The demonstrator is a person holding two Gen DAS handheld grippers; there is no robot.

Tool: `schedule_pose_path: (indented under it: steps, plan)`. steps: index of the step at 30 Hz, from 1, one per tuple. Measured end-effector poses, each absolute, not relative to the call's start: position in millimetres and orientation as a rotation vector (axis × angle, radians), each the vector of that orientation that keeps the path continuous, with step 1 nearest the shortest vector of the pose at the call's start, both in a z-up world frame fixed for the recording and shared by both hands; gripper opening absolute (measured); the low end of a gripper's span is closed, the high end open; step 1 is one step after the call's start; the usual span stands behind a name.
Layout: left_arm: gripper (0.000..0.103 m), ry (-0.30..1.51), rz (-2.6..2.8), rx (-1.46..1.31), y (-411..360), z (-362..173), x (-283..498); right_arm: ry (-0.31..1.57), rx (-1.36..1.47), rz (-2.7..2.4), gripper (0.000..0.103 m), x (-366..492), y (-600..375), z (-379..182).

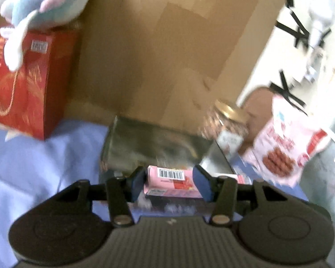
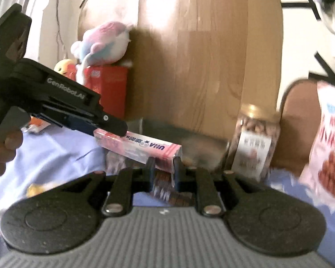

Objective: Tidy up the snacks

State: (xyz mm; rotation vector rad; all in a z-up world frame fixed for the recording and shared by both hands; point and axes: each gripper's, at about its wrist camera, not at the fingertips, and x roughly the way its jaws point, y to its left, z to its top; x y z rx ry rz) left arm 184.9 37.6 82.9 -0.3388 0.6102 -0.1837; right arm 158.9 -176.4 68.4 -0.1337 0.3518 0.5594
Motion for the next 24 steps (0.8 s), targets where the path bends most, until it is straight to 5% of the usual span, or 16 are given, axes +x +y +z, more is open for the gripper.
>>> schedule_pose_path:
  steps: [6, 11, 24]
  plan:
    - [0.047, 0.614, -0.119, -0.323, 37, 67, 233, 0.388, -0.085, 0.512, 0.025, 202, -156, 52]
    - [0.054, 0.627, -0.09, -0.281, 34, 54, 240, 0.346, -0.064, 0.47, 0.06, 197, -160, 44]
    - [0.059, 0.661, -0.118, -0.326, 76, 49, 141, 0.594, 0.169, 0.768, 0.063, 171, -177, 49]
